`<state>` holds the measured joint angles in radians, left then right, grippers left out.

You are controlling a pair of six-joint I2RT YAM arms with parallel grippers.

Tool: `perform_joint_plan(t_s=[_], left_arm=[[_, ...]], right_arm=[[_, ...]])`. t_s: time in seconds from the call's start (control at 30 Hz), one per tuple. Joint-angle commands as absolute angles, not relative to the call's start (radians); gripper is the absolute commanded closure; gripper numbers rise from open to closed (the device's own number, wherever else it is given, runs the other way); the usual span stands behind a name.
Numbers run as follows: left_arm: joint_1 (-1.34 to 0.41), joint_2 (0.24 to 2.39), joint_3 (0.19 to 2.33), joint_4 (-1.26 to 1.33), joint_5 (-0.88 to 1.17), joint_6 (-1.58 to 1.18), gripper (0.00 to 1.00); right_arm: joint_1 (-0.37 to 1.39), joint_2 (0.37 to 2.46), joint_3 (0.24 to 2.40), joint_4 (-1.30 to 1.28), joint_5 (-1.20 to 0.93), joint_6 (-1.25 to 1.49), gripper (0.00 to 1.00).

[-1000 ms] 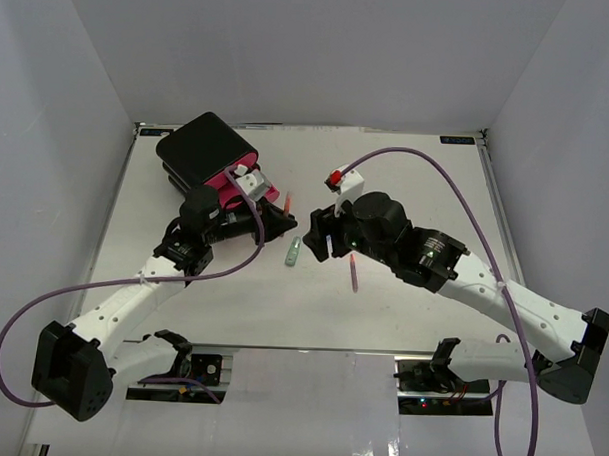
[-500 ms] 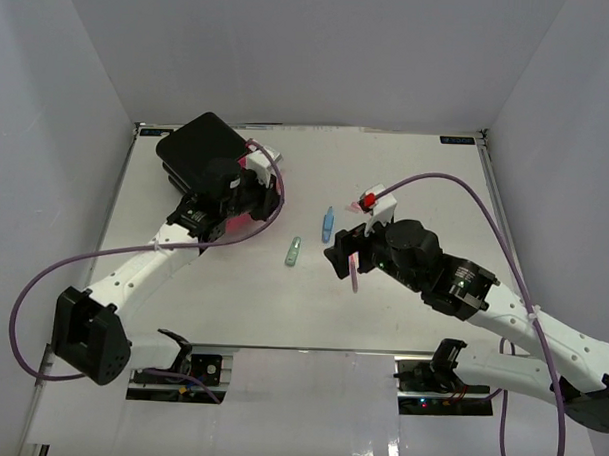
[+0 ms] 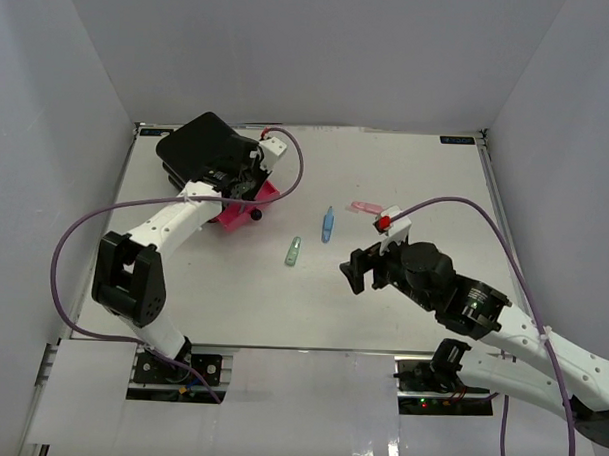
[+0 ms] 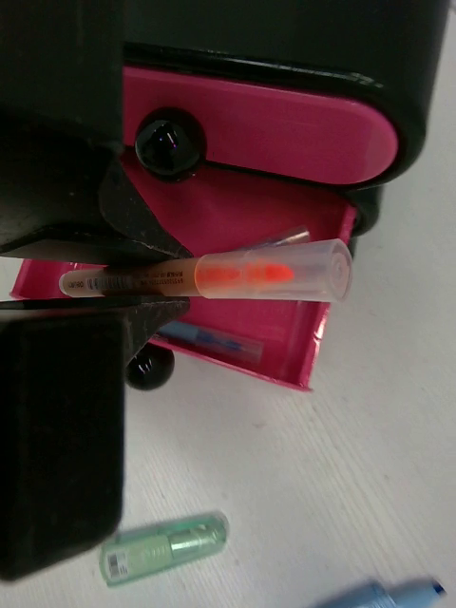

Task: Sort the stationery into containers
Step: Place the pen in the drawer.

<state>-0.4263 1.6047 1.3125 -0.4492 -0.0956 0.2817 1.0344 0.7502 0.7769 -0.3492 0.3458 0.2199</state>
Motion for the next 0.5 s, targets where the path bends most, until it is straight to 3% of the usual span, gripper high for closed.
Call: perform_joint_plan(t_s=[0.0,0.47], left_arm=[[-0.403,1.630,1.365,-0.529,-0.166,0.333,0.74],[-0.385,1.605,1.450,-0.535,-0.062,0.175,0.32]], right_arm=[[1.032,0.724,0.753,-0.311,0.379,0.207,0.07],[1.029,0.719,0.709,-0.316,0.391,0.244,0.05]])
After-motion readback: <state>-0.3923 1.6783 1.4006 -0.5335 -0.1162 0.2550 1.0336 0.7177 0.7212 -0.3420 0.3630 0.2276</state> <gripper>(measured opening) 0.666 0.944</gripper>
